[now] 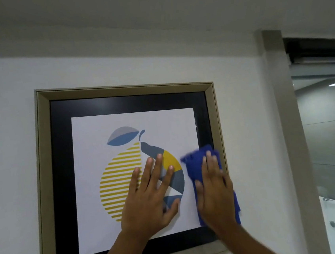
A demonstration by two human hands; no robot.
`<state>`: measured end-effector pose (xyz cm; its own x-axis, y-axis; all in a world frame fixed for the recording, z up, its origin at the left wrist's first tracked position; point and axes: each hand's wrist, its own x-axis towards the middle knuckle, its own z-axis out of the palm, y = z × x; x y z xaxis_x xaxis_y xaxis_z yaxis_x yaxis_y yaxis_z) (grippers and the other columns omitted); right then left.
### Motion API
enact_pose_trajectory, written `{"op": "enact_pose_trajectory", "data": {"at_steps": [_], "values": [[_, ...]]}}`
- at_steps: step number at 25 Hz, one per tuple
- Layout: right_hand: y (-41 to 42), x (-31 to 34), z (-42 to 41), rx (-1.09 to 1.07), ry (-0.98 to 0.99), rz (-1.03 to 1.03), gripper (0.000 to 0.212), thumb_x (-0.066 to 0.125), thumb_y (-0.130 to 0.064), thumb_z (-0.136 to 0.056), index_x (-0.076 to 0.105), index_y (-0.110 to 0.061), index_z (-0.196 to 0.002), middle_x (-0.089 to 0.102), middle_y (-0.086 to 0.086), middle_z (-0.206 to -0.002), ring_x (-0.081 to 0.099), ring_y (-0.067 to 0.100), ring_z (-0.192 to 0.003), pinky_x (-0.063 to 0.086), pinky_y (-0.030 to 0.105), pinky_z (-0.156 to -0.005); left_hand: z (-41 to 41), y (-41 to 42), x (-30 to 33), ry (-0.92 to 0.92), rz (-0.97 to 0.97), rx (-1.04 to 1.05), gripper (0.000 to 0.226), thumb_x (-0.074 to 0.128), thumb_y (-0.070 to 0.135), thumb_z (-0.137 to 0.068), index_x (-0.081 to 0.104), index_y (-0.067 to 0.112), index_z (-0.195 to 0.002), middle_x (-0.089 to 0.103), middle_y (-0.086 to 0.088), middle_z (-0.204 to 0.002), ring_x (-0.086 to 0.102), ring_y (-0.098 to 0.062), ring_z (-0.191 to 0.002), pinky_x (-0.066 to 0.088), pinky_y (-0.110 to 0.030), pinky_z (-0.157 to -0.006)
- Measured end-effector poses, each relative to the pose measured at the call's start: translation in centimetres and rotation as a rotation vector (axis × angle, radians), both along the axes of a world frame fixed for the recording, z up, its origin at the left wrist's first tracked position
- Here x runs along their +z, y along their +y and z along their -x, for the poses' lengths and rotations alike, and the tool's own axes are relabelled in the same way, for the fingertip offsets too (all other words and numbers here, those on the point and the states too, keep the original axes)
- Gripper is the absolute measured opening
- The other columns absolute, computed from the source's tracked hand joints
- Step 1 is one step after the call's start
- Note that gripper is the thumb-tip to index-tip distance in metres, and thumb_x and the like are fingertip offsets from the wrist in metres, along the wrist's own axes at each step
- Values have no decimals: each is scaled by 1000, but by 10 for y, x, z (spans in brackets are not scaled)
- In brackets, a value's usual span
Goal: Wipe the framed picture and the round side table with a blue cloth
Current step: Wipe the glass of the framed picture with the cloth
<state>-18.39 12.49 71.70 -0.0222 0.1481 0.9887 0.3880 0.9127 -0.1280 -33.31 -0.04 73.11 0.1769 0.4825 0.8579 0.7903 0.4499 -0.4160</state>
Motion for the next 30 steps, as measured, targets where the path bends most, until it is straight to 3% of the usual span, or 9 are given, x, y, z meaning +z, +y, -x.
{"op": "enact_pose_trajectory", "data": {"at_steps": [2, 5, 7, 10, 15, 18, 24, 27, 30], "values": [[2, 85, -2, -35, -13, -14, 59, 43, -26, -101, 31, -3, -154, 36, 16, -159, 40, 36, -144, 45, 53, -107, 2, 2, 0, 2, -14, -7, 83, 37, 69, -94, 25, 21, -161, 17, -14, -171, 15, -35, -158, 18, -57, -124], [1, 165, 3, -50, 13, -6, 57, 39, -26, -104, 29, -3, -155, 27, 12, -164, 27, 29, -151, 33, 45, -117, 4, 4, -1, 3, -27, -18, 84, 36, 70, -94, 22, 22, -161, 16, -13, -171, 11, -34, -158, 12, -55, -125], [5, 150, 13, -46, 81, -26, 60, 39, -30, -103, 27, -5, -156, 26, 10, -165, 25, 27, -152, 30, 42, -120, 4, 5, -2, 7, -41, -22, 84, 36, 70, -94, 21, 23, -162, 15, -12, -171, 10, -33, -159, 9, -54, -126], [6, 69, 18, -16, 114, -7, 67, 40, -39, -101, 20, -9, -158, 22, 6, -166, 24, 27, -152, 30, 44, -120, 3, 5, -3, 20, -54, -25, 83, 36, 69, -95, 22, 22, -161, 16, -12, -171, 11, -33, -158, 11, -54, -126], [0, -67, 7, -45, -8, 47, 76, 31, -56, -101, 3, -19, -161, 21, 6, -165, 34, 29, -145, 46, 51, -108, 3, 3, -1, 30, -43, -10, 82, 35, 69, -95, 24, 21, -161, 16, -14, -171, 14, -35, -158, 16, -56, -125], [0, -34, 1, -38, -66, -1, 69, 29, -50, -103, 11, -16, -160, 18, 6, -165, 30, 30, -147, 43, 51, -110, 1, 2, 0, 30, -33, -15, 82, 36, 68, -95, 25, 20, -161, 16, -14, -171, 15, -35, -158, 17, -56, -124], [-2, 162, 11, -45, 15, 18, 64, 37, -38, -102, 26, -6, -157, 21, 13, -165, 20, 30, -153, 27, 46, -121, 2, 2, -2, 25, -44, -26, 81, 38, 67, -95, 24, 21, -161, 16, -14, -171, 11, -33, -158, 14, -55, -126], [5, 138, 18, -23, 121, -8, 61, 41, -31, -102, 28, -5, -156, 26, 12, -164, 23, 28, -153, 30, 46, -120, 3, 4, -4, 35, -56, -22, 82, 39, 65, -95, 21, 21, -162, 15, -15, -171, 10, -34, -158, 16, -56, -125], [1, 29, 14, 11, 92, 10, 63, 40, -31, -102, 22, -8, -158, 21, 9, -166, 18, 24, -154, 26, 42, -122, 2, 5, -4, 62, -69, -22, 82, 38, 64, -95, 21, 19, -162, 14, -17, -171, 11, -35, -158, 16, -57, -125]]}}
